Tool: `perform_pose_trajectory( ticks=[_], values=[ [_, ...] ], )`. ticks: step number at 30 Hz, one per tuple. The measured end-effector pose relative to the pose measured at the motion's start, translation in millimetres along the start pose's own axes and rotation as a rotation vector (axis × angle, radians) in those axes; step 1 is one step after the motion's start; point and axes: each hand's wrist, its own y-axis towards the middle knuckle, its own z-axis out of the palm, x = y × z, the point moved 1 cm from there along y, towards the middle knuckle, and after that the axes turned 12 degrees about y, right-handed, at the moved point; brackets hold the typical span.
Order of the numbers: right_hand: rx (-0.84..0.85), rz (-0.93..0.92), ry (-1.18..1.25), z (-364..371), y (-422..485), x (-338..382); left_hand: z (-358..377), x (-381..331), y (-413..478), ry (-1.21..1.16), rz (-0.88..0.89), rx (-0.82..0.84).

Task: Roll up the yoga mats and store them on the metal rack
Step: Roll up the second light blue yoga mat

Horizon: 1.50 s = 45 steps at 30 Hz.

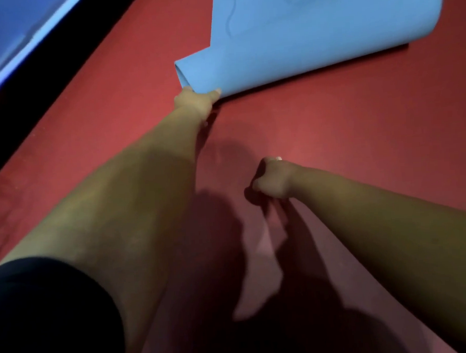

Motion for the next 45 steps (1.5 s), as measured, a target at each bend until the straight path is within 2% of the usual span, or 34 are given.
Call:
perform_pose_trajectory(
  ticks=[2, 4, 8, 10, 14, 19, 24, 27, 31, 36, 39, 43, 45],
  values=[
    [0.044, -0.003, 0.049, -4, 3, -3, 1, 1, -10, 0.174, 0.004, 0.087],
    [0.069, -0.019, 0.095, -8, 6, 0, 3, 4, -16, 0.291, 0.025, 0.101],
    [0.092, -0.019, 0.111, -10, 11, 5, 2, 10, -24, 0.464, 0.122, 0.027],
    [0.023, -0.034, 0.128, -10, 9, 3, 3, 7, -34, 0.488, 0.153, 0.02],
    [-0.254, -0.121, 0.071, -14, -2, 4, -6, 10, -72, 0.438, 0.201, -0.008],
    [-0.472, -0.109, 0.213, -20, -42, 2, -21, 30, -143, 0.36, 0.22, 0.139],
    [-0.523, -0.143, 0.393, -6, -102, -7, -35, 58, -224, 0.383, 0.202, 0.201],
    [-0.547, -0.251, 0.405, 16, -135, -19, -42, 92, -272, 0.329, 0.139, 0.24],
    [-0.5, -0.382, 0.306, 56, -165, -28, -55, 156, -339, 0.171, -0.001, 0.246],
    [-0.389, -0.397, 0.245, 100, -209, -22, -87, 219, -408, 0.178, -0.136, 0.23],
    [-0.294, -0.451, 0.155, 120, -257, -20, -122, 224, -458, 0.298, -0.161, 0.218],
    [-0.064, -0.557, -0.149, 120, -342, -10, -165, 218, -538, 0.406, -0.198, 0.184],
    [0.089, -0.488, -0.256, 113, -385, -9, -180, 219, -581, 0.385, -0.322, 0.181]
  ],
)
